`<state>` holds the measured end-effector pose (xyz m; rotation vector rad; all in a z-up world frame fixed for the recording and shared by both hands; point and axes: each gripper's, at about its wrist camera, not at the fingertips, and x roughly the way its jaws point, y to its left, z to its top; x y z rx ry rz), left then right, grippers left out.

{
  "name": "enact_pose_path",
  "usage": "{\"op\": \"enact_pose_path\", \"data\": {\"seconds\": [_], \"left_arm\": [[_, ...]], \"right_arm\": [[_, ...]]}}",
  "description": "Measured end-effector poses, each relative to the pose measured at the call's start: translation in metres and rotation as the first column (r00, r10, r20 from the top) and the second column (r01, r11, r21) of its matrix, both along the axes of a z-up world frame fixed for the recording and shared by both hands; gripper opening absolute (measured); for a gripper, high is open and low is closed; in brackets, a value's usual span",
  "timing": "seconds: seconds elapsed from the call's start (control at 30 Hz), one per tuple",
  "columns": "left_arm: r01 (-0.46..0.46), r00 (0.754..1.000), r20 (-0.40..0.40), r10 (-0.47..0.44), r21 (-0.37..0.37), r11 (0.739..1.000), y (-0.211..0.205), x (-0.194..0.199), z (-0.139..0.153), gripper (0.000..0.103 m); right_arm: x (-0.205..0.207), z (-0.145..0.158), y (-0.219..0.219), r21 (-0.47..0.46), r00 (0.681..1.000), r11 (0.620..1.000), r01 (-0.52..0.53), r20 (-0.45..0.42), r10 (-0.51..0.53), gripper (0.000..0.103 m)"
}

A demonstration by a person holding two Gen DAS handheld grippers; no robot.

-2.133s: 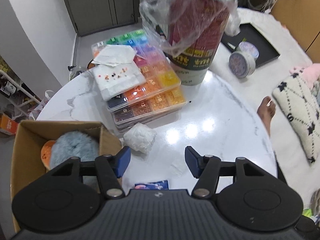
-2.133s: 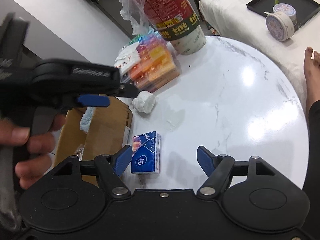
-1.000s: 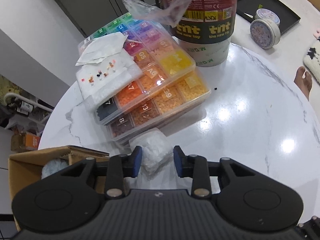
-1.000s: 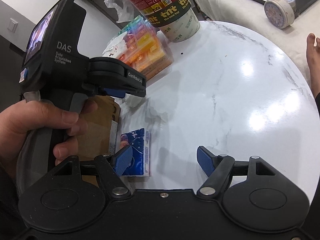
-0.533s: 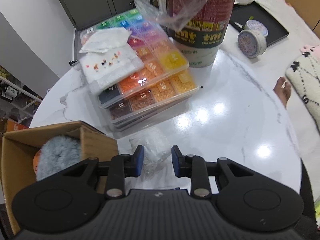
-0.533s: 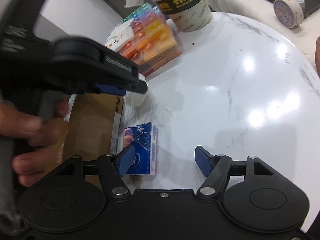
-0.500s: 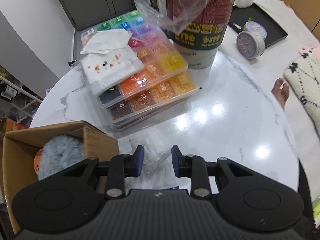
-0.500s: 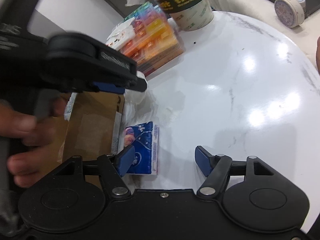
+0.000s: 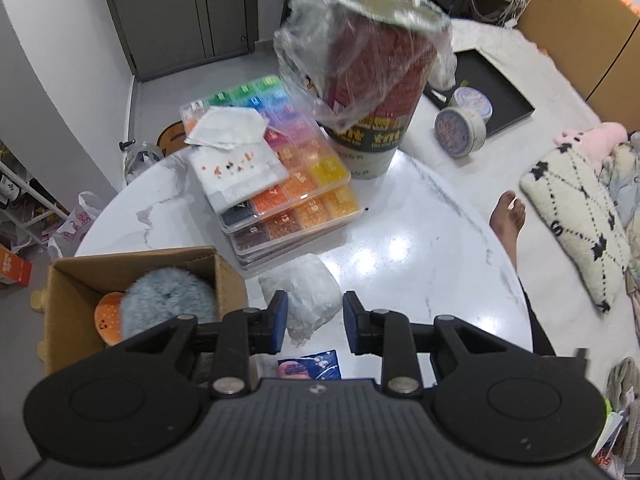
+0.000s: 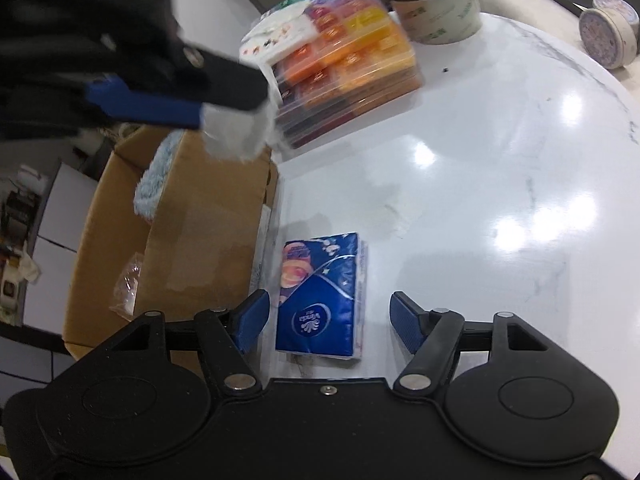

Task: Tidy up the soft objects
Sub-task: 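Carry the tissue ball into the box with the left tool while the right tool grasps the blue tissue pack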

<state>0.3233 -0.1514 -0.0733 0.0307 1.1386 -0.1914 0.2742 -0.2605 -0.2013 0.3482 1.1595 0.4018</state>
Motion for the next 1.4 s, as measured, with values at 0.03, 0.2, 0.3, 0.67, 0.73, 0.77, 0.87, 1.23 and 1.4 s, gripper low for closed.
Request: {"op": "enact_pose_path", "data": {"seconds": [0.03,0.2,0.3,0.67,0.73,0.77,0.87,1.23,1.4], "left_arm": [[-0.004,1.0,0.004,0.004,-0.011,1.0,0.004,-0.002,0.004,0.028],[-0.023,0.999,0.025,0.024,-0.043,0.999,0.023,-0.008,0.018,0.028],[-0.037,0.999,0.033,0.039,-0.053,0.998,0.035,-0.012,0.023,0.028],[-0.101,0.993,0.057,0.104,-0.062,0.993,0.085,-0.037,0.034,0.028],[-0.11,0.991,0.065,0.114,-0.062,0.992,0.093,-0.042,0.036,0.028],[-0.116,0.991,0.067,0.12,-0.063,0.991,0.097,-0.045,0.037,0.028],[-0.127,0.989,0.067,0.131,-0.064,0.99,0.108,-0.053,0.037,0.028],[-0.149,0.984,0.087,0.152,-0.039,0.988,0.131,-0.077,0.042,0.028],[-0.157,0.983,0.097,0.158,-0.02,0.987,0.136,-0.085,0.045,0.028]], "right_arm": [[0.0,0.0,0.003,-0.01,1.0,1.0,-0.006,0.0,0.006,0.067],[-0.003,0.003,0.019,-0.107,0.999,0.993,-0.038,0.02,0.04,0.066],[-0.006,0.004,0.032,-0.218,0.995,0.973,-0.078,0.036,0.088,0.066],[-0.016,0.015,0.037,-0.325,0.991,0.938,-0.122,0.02,0.136,0.041],[-0.02,0.016,0.03,-0.324,0.992,0.939,-0.113,0.018,0.125,0.039],[-0.021,0.017,0.028,-0.322,0.993,0.941,-0.107,0.018,0.119,0.037],[-0.025,0.02,0.02,-0.332,0.995,0.939,-0.086,0.021,0.099,0.032],[-0.039,0.05,0.008,-0.317,0.995,0.948,-0.028,0.079,0.056,0.029],[-0.044,0.072,0.01,-0.309,0.992,0.951,-0.012,0.119,0.051,0.029]]}}
